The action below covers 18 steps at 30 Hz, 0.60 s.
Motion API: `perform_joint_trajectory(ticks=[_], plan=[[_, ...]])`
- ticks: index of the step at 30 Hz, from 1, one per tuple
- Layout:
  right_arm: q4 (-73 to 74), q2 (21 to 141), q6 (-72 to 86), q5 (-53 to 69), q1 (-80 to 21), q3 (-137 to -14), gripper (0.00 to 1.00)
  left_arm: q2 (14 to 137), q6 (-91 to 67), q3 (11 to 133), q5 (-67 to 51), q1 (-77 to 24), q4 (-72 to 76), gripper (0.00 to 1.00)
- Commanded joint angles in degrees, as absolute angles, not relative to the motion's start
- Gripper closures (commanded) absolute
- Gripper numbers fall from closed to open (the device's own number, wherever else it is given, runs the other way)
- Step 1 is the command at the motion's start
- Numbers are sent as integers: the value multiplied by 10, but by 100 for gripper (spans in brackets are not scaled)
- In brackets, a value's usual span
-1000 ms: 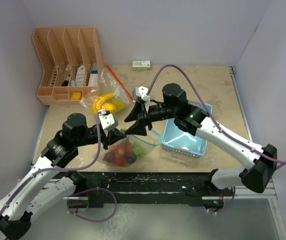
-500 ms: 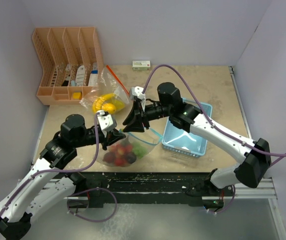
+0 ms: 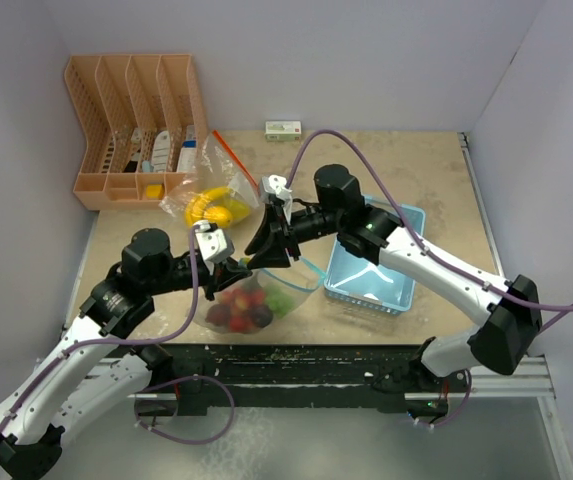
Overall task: Place the food in the zip-top bag and seal the zipper
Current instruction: Zip the zipper food storage bag at the center of the board.
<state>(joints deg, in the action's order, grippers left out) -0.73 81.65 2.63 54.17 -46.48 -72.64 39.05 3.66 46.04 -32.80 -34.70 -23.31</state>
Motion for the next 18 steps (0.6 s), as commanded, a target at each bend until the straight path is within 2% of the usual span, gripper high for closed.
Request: perform_joint_trajectory(ticks=[1, 5, 9, 11, 14, 18], plan=[[-19, 826, 30, 552, -463, -741, 61, 386, 36, 464, -340, -348, -196, 100], [-17, 831, 34, 541, -463, -746, 62, 385, 36, 463, -340, -348, -197, 100], [-26, 829, 42, 538, -463, -745, 86, 384, 37, 462, -339, -348, -196, 100], [-30, 826, 45, 537, -463, -744, 93, 385, 36, 462, -339, -348, -197, 100], [-32, 822, 47, 536, -463, -741, 98, 384, 36, 461, -336, -348, -197, 100], [-33, 817, 47, 532, -462, -730, 99, 379, 39, 466, -326, -348, -201, 100]])
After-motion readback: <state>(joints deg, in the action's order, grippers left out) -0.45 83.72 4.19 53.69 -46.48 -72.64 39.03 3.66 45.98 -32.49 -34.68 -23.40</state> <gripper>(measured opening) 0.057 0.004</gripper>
